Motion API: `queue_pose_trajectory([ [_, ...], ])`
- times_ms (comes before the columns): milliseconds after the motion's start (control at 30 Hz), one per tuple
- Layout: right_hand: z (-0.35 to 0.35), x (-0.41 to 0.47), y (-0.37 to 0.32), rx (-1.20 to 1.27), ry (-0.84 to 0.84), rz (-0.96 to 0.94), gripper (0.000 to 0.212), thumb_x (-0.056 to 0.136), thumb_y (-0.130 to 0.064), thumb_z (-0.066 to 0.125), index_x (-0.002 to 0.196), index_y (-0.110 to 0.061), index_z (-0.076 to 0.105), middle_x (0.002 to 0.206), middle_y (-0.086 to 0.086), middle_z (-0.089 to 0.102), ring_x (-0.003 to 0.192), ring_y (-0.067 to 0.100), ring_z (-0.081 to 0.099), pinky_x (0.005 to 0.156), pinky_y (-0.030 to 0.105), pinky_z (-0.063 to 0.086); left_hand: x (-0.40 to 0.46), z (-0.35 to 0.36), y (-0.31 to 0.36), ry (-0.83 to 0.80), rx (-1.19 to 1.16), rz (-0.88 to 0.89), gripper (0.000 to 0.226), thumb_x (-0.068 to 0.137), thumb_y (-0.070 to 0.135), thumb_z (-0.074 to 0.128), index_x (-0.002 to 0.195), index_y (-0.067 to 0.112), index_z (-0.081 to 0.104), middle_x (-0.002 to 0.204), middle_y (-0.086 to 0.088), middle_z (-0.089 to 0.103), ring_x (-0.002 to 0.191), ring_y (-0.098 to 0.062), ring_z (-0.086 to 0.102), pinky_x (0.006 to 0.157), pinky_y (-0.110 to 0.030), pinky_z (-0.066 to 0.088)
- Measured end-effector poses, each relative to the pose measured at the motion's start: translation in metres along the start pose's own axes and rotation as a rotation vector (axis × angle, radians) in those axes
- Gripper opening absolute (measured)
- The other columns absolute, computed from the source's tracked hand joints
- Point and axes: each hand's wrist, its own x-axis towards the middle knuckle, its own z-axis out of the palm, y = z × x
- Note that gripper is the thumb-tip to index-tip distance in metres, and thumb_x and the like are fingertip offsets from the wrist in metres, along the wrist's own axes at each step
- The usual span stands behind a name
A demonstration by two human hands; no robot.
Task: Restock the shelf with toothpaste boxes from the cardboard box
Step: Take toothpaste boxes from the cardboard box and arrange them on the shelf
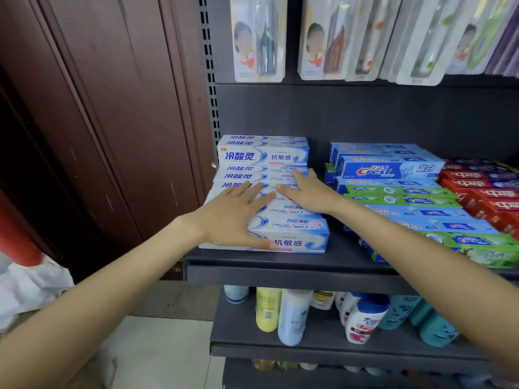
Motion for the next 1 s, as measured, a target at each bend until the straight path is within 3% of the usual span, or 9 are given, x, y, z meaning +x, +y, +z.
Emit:
queue_pose_trajectory([
  [167, 0.000, -0.001, -0.001, 0.059, 0.016, -0.020, 0.073, 0.094, -0.055, 0.040, 0.151, -0.019, 0.011, 0.156, 0.009, 0.004, 0.136, 0.025, 0.033, 0.098, 0.027, 0.034, 0.001, 0.002, -0.002, 0.000, -0.012, -0.007, 0.106, 0.069, 0.084, 0.036, 0.149, 0.032, -0.009, 0.158, -0.001, -0.014, 0.145, -0.021, -0.013, 0.117, -0.037, -0.003],
  [333, 0.000, 0.000, -0.001, 0.038, -0.003, 0.022, 0.078, 0.093, -0.057, 0.038, 0.152, -0.020, 0.005, 0.157, 0.011, -0.008, 0.143, 0.029, 0.017, 0.113, 0.037, 0.027, -0.002, -0.001, -0.003, -0.015, -0.118, 0.027, 0.109, 0.065, 0.090, 0.033, 0.149, 0.032, -0.004, 0.158, 0.001, -0.012, 0.145, -0.019, -0.014, 0.118, -0.039, -0.004],
  [433, 0.003, -0.001, 0.000, 0.061, -0.008, 0.029, 0.079, 0.093, -0.059, 0.038, 0.152, -0.020, 0.001, 0.157, 0.011, -0.016, 0.146, 0.028, 0.000, 0.118, 0.042, 0.016, -0.002, -0.006, -0.025, 0.225, -0.255, -0.047, 0.099, 0.069, 0.086, 0.025, 0.150, 0.029, 0.015, 0.158, -0.001, 0.007, 0.146, -0.016, 0.002, 0.115, -0.035, -0.001],
  [500, 0.004, -0.001, 0.000, 0.044, -0.003, 0.028, 0.080, 0.093, -0.059, 0.036, 0.152, -0.019, -0.001, 0.156, 0.009, -0.020, 0.146, 0.025, -0.009, 0.118, 0.041, 0.009, 0.002, -0.007, -0.048, 0.317, -0.151, -0.226, 0.091, 0.081, 0.080, 0.023, 0.149, 0.020, 0.020, 0.157, -0.009, 0.016, 0.145, -0.021, 0.014, 0.116, -0.037, 0.007],
  [567, 0.004, -0.001, 0.000, -0.005, 0.003, 0.019, 0.080, 0.094, -0.059, 0.033, 0.152, -0.016, -0.002, 0.156, 0.008, -0.022, 0.145, 0.023, -0.015, 0.118, 0.040, 0.004, 0.005, -0.006, -0.062, 0.198, -0.080, -0.312, 0.085, 0.087, 0.070, 0.020, 0.150, 0.012, 0.017, 0.156, -0.013, 0.018, 0.144, -0.024, 0.016, 0.116, -0.042, 0.010],
  [667, 0.003, -0.001, -0.002, -0.053, -0.014, -0.008, 0.079, 0.094, -0.060, 0.029, 0.152, -0.014, -0.001, 0.156, 0.006, -0.022, 0.144, 0.021, -0.018, 0.118, 0.039, 0.000, 0.009, -0.007, -0.060, 0.027, -0.145, -0.236, 0.072, 0.096, 0.055, 0.020, 0.149, 0.008, 0.014, 0.156, -0.013, 0.016, 0.145, -0.023, 0.015, 0.117, -0.039, 0.004],
  [833, 0.004, 0.002, -0.003, -0.077, -0.056, -0.041, 0.081, 0.093, -0.062, 0.029, 0.151, -0.015, -0.002, 0.156, 0.004, -0.024, 0.143, 0.017, -0.021, 0.118, 0.038, -0.002, 0.006, -0.016, -0.051, 0.002, -0.186, -0.218, 0.059, 0.101, 0.041, 0.021, 0.147, 0.006, 0.016, 0.154, -0.015, 0.018, 0.143, -0.026, 0.018, 0.116, -0.032, 0.003],
  [1000, 0.002, 0.004, -0.001, -0.124, -0.079, -0.046, 0.081, 0.093, -0.063, 0.026, 0.151, -0.015, -0.003, 0.157, 0.006, -0.020, 0.143, 0.018, -0.022, 0.117, 0.038, -0.004, 0.008, -0.016, -0.053, 0.007, -0.127, -0.212, 0.057, 0.101, 0.040, 0.021, 0.147, 0.006, 0.018, 0.151, -0.018, 0.024, 0.139, -0.028, 0.025, 0.116, -0.036, 0.008],
])
